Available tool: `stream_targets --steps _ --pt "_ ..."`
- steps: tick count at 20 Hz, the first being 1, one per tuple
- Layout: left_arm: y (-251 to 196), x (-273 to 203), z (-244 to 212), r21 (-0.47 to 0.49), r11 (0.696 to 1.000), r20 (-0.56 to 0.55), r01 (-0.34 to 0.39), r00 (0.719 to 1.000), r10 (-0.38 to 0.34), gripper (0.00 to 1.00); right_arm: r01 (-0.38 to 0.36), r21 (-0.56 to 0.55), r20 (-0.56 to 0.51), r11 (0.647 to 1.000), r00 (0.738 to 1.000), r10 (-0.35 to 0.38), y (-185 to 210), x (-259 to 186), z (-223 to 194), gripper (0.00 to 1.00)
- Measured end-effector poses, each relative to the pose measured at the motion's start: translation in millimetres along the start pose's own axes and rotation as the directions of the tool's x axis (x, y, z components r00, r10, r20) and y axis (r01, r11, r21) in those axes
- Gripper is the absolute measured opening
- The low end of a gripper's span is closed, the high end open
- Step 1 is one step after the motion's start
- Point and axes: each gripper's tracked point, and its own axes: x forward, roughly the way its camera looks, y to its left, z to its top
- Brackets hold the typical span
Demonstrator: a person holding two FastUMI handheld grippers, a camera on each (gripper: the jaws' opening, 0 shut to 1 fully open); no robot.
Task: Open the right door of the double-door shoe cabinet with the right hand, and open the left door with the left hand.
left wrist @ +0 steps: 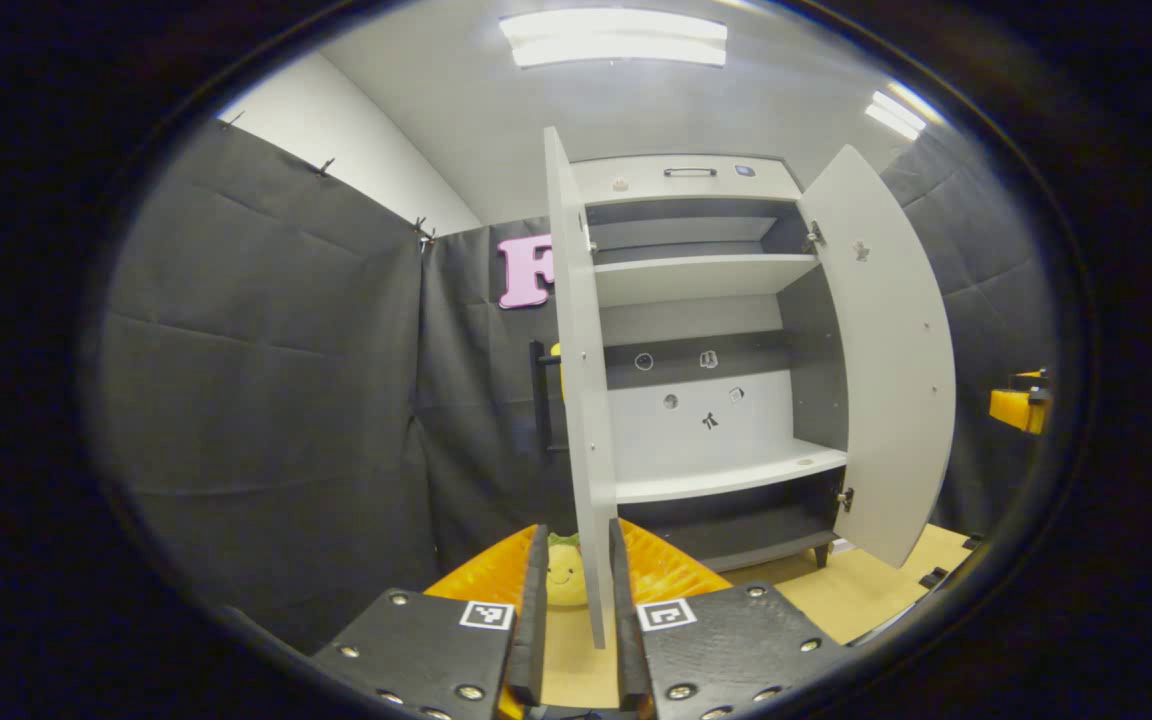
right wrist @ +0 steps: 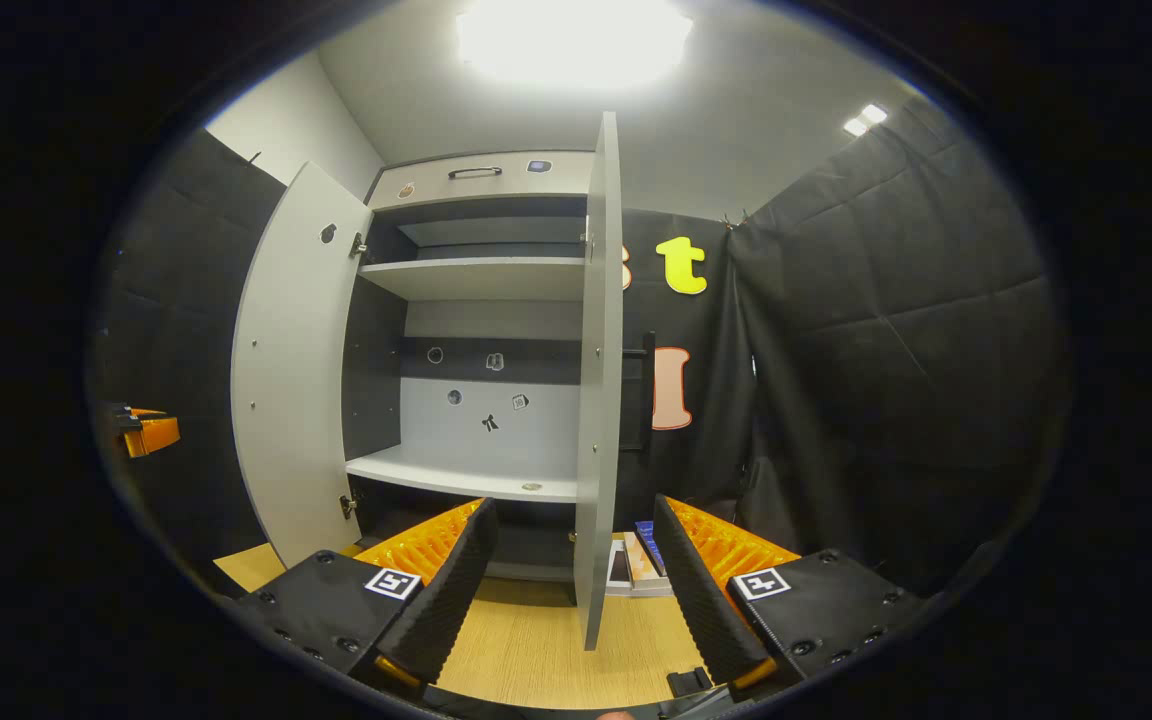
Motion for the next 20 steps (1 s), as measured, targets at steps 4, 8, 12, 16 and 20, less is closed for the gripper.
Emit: stream_targets --steps 4,8,12,16,20 --pt "-5.7 -2.3 -2.0 -0.017 1.0 -0.002 0.008 1.0 -0.008 0.69 0.003 0.001 0.0 1.0 1.0 -0.003 -4.1 0.5 1.0 0.97" --pt "-4.6 -4.3 0.7 0.005 1.0 0.008 0.001 1.0 -0.001 0.88 0.004 -0.002 0.016 1.0 1.0 -0.004 -6.5 -3.2 7.7 0.97" --pt "-3.2 -3.2 2.3 0.013 1.0 0.025 -0.012 1.0 0.011 0.87 0.011 0.002 0.033 1.0 0.999 -0.011 -8.2 -5.3 13.7 0.98" --pt "-1.4 -6.5 2.8 0.012 1.0 0.032 -0.02 0.999 0.019 0.88 0.015 0.009 0.038 1.0 0.999 -0.015 -8.5 -5.0 15.2 0.97" --pt "-0.2 -5.4 -0.7 0.014 1.0 0.024 -0.017 1.0 0.016 0.89 0.018 0.008 0.036 1.0 0.999 -0.018 -6.1 -5.6 14.3 0.98"
